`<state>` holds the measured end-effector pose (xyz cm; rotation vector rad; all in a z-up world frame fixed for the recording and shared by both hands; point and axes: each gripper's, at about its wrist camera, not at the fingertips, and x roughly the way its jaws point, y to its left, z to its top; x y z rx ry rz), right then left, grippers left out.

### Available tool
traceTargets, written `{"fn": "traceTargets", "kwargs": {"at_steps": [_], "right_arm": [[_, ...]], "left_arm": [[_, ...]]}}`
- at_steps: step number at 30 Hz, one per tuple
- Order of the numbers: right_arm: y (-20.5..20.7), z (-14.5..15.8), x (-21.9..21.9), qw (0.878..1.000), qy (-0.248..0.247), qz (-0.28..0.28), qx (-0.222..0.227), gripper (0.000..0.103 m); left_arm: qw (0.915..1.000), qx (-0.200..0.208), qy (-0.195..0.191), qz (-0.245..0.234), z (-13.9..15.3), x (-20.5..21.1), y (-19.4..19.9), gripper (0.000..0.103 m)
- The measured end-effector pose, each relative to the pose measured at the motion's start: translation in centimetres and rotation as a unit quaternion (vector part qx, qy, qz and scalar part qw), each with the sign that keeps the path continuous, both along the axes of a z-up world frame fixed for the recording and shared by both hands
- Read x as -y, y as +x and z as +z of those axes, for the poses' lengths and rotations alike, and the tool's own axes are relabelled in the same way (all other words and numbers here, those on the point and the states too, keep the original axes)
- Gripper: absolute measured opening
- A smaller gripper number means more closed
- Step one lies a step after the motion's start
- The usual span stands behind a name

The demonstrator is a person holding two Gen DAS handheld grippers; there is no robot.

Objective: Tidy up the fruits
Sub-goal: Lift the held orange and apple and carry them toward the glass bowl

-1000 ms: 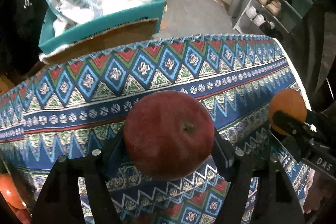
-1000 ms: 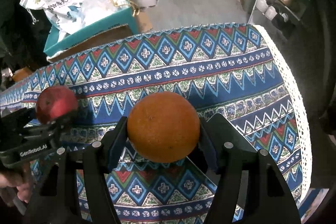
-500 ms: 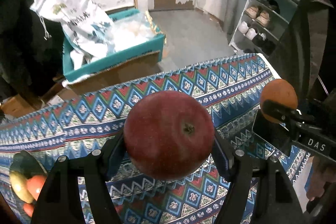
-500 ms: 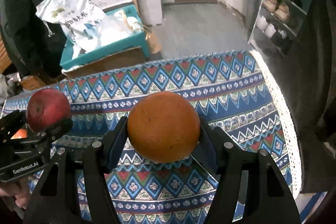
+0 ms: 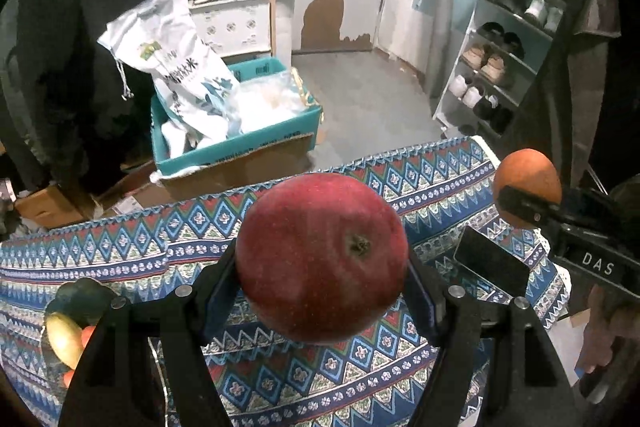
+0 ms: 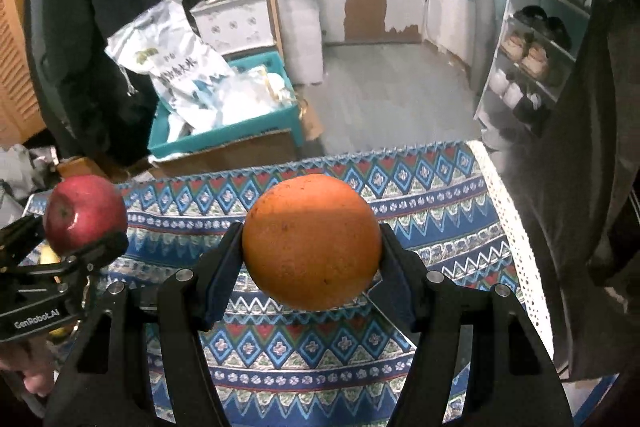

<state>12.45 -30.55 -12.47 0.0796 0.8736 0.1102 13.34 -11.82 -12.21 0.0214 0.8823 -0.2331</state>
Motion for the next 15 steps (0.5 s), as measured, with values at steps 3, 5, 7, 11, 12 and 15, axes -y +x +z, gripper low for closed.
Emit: {"fn": "traceTargets", "kwargs": {"at_steps": [3, 5, 7, 11, 12, 15], "right_arm": [[-0.6, 1.1, -0.3, 1.000, 0.000, 0.003, 0.011, 0.065], [-1.0, 1.8, -0.5, 1.000, 0.001, 0.006, 0.017, 0.065], [-1.4, 2.5, -0.7, 1.000, 0.003, 0.009, 0.024, 0.065], [-2.3, 3.7, -1.1, 0.999, 0.006, 0.015, 0.036, 0.065], [-2.5, 3.9, -1.1, 0.999, 0.007, 0.017, 0.039, 0.065], [-3.2, 4.7, -1.6, 0.999, 0.008, 0.024, 0.048, 0.065]], "left_arm": [[0.9999, 0.013, -0.002, -0.002, 1.2, -0.1, -1.0, 0.075], [0.9997, 0.024, -0.004, -0.002, 2.1, -0.2, -1.7, 0.075], [0.9995, 0.031, -0.006, -0.002, 2.9, -0.2, -2.3, 0.075], [0.9991, 0.039, -0.016, -0.002, 4.0, -0.6, -3.4, 0.075], [0.9990, 0.040, -0.019, -0.001, 4.3, -0.8, -3.6, 0.075], [0.9986, 0.045, -0.027, 0.005, 4.9, -1.5, -4.3, 0.075]]}}
